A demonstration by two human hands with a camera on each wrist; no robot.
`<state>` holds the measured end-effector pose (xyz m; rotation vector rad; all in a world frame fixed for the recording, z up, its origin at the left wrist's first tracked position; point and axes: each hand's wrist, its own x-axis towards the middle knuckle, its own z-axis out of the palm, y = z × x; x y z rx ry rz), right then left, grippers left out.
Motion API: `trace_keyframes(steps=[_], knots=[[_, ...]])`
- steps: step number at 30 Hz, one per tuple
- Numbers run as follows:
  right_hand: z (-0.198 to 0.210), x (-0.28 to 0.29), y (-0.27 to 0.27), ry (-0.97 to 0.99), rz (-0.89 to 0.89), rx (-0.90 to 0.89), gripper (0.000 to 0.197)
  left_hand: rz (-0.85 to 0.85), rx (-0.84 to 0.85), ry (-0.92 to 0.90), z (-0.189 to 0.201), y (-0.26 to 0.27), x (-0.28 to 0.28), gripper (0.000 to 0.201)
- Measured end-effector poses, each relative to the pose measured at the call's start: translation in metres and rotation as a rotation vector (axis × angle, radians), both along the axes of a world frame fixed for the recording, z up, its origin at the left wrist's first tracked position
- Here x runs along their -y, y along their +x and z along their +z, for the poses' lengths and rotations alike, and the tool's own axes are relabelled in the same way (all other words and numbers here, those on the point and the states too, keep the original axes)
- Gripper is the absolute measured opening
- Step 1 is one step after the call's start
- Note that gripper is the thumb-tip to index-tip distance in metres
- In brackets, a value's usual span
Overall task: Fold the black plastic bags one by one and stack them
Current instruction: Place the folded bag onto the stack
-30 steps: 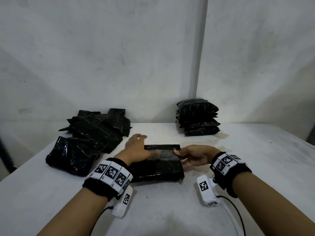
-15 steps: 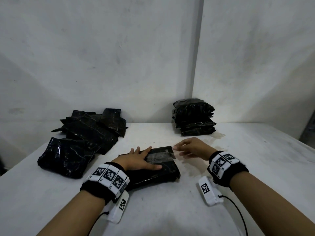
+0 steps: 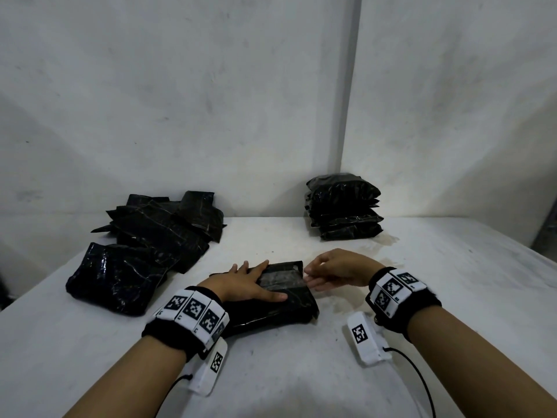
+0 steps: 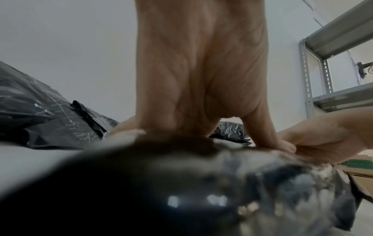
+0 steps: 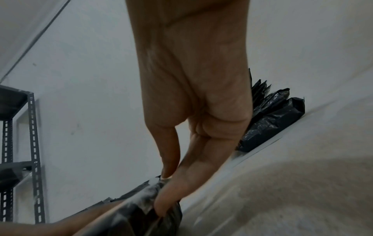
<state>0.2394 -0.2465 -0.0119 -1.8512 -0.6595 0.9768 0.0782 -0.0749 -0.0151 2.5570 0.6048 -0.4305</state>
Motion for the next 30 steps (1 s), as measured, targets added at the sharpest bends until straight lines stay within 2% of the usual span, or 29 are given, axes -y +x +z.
trace_keyframes(steps=[3, 6, 7, 10, 11, 16, 20, 24, 30], knots=[[0.005, -0.001, 0.000, -0.081, 0.068, 0.071, 0.011, -0.005, -0.012, 0.004, -0.001, 0.002, -0.002, 0.108], [0.008, -0.004, -0.001, -0.041, 0.043, 0.116, 0.010, -0.006, -0.009, 0.000, -0.001, 0.001, -0.003, 0.108], [0.009, -0.005, -0.002, -0.034, 0.030, 0.191, 0.009, -0.005, -0.005, -0.002, -0.002, 0.000, -0.002, 0.108], [0.007, -0.009, 0.004, -0.013, -0.009, 0.578, 0.007, -0.001, 0.003, 0.005, -0.001, 0.000, -0.002, 0.106], [0.007, -0.010, 0.005, 0.018, 0.006, 0.646, 0.006, -0.003, 0.001, 0.011, -0.001, 0.000, -0.002, 0.106], [0.004, -0.013, -0.001, 0.118, 0.178, 0.573, 0.015, -0.005, -0.004, 0.014, 0.000, 0.001, -0.002, 0.107], [0.004, -0.016, -0.001, 0.121, 0.124, 0.589, 0.005, 0.000, 0.000, 0.006, 0.000, -0.001, -0.002, 0.107], [-0.001, -0.020, 0.000, 0.061, 0.062, 0.524, 0.005, -0.003, 0.002, 0.010, 0.001, -0.001, -0.001, 0.106], [-0.001, -0.025, -0.005, -0.014, -0.027, 0.393, 0.020, -0.021, -0.028, 0.054, 0.001, -0.001, 0.001, 0.108]])
